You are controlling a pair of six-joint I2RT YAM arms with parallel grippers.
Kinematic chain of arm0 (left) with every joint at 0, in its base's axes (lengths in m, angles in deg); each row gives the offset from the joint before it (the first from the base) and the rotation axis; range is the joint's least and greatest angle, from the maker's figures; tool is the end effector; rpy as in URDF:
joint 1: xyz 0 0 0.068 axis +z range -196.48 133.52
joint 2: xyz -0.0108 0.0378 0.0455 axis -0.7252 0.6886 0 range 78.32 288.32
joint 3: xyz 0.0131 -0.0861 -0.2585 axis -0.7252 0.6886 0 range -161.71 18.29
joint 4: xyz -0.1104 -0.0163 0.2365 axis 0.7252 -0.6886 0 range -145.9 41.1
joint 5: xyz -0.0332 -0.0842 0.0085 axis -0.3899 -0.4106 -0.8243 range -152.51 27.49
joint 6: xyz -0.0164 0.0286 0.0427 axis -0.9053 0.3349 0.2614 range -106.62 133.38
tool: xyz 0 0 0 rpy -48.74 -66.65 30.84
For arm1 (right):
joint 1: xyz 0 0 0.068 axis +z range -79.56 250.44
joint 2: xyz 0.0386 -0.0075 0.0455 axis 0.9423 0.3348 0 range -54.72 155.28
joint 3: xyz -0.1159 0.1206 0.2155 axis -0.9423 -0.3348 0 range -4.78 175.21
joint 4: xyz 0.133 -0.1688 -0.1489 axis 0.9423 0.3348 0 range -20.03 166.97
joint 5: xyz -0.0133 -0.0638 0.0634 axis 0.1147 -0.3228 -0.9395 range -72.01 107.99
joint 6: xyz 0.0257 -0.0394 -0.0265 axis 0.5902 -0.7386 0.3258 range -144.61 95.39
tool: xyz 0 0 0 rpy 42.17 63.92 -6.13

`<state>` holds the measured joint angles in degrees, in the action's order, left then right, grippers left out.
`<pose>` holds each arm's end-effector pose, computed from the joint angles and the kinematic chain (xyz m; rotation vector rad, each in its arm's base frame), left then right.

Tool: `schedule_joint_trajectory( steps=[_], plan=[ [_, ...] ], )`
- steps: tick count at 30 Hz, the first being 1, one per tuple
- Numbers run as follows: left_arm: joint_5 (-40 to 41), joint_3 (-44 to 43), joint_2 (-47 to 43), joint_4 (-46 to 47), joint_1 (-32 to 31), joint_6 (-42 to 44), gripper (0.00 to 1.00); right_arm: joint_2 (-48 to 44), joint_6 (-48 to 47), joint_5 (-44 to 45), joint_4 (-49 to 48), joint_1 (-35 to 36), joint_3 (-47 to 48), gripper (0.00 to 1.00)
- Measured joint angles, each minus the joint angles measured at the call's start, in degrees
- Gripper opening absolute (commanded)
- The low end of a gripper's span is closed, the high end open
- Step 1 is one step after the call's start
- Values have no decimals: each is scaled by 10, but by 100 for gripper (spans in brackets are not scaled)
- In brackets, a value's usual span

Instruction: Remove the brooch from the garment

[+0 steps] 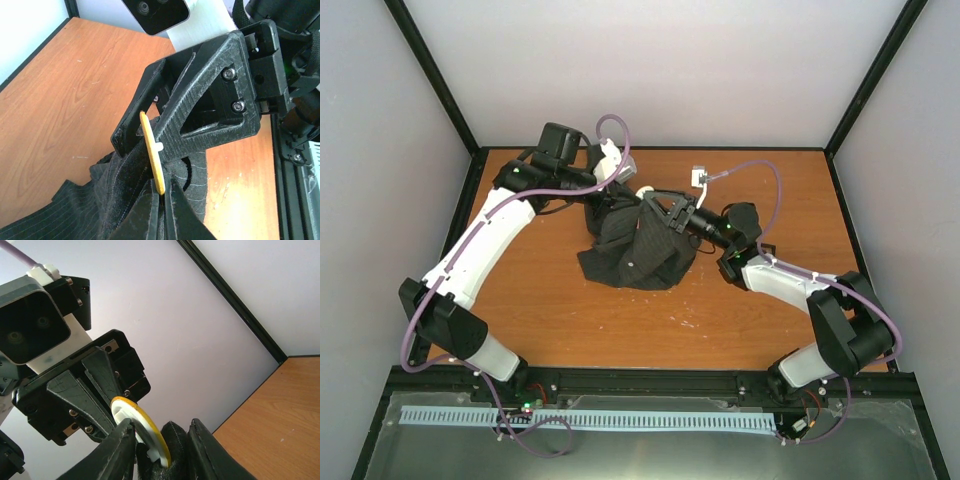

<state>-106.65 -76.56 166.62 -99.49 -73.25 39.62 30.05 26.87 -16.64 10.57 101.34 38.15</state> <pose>0.2748 -0.1663 0.3957 1.3197 1.7993 -0.8958 0.2616 0.1801 0.2888 -0.3329 1.4693 1.5717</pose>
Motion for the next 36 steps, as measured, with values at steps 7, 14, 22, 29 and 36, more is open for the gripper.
schedule_joint_trajectory(
  steps=[7,14,22,29,36],
  plan=[
    [31,0,-3,-3,0,22,1,1,-17,13,59,8,24,37],
    [58,-2,-6,-5,1,21,1,-1,-61,20,130,10,52,43],
    [24,-2,-6,-6,1,-40,1,-36,-89,12,177,14,46,48],
    [-12,0,-13,-3,-9,-70,1,-78,-106,-11,177,5,22,58],
    [39,31,-43,32,-30,-7,1,-106,-121,-50,184,-12,11,62]
  ],
)
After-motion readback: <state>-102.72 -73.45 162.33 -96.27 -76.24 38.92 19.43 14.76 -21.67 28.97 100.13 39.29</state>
